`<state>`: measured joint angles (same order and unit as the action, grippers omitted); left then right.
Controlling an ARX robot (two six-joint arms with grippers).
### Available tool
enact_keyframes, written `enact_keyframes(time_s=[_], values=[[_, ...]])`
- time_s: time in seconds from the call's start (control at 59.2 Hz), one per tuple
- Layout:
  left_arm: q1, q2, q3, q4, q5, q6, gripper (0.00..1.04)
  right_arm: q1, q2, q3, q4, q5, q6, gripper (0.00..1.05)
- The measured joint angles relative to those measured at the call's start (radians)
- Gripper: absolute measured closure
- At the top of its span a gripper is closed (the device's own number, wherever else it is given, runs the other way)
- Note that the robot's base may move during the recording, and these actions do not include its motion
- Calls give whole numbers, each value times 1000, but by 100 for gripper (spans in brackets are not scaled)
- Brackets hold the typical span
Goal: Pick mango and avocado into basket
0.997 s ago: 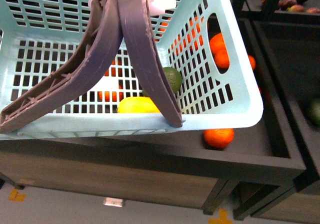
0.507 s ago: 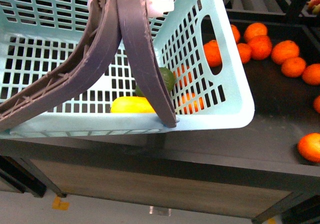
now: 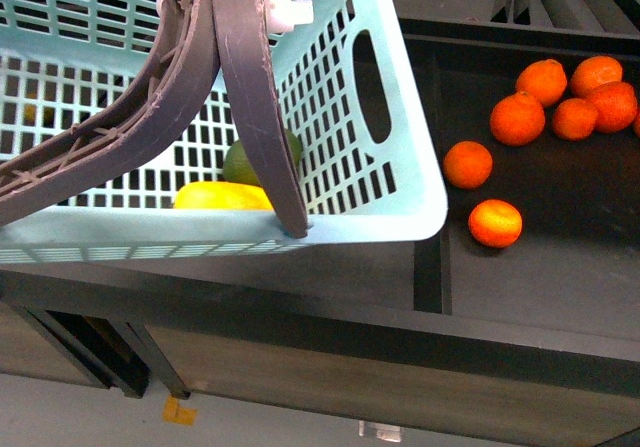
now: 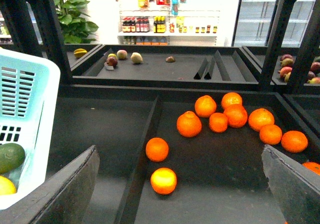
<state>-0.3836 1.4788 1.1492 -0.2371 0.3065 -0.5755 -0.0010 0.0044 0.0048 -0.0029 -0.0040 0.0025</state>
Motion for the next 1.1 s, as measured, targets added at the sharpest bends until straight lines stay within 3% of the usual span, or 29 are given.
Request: enact_keyframes(time_s=[0.338,0.963,1.099], values=[[-18,0,0,0,43,-10,88,0,0,0,0,2,0,8],[-13,0,0,0,29,-9,88,0,0,0,0,2,0,8],[-13,18,-66,211,206,169,88,0,0,0,0,3,0,8]])
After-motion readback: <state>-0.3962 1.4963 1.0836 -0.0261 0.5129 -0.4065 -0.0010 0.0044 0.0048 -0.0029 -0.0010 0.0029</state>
